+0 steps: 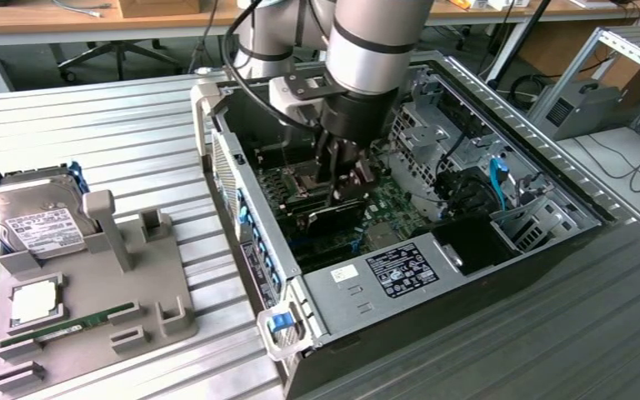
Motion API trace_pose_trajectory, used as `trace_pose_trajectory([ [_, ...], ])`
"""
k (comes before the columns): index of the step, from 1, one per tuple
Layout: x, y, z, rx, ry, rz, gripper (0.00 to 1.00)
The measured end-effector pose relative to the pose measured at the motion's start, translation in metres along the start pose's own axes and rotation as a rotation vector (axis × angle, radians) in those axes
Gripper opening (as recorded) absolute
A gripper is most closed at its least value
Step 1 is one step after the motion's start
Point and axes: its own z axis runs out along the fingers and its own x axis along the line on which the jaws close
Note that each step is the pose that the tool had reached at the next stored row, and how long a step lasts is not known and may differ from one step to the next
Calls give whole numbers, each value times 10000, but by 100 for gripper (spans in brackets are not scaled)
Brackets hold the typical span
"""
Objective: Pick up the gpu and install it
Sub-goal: 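Insert the gpu into the slot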
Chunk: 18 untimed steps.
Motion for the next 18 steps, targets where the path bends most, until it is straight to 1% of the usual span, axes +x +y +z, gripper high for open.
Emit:
trace_pose_trajectory([
  [14,-69,0,-321,0,0,-1,46],
  [18,-71,-4,-323,0,0,0,46],
])
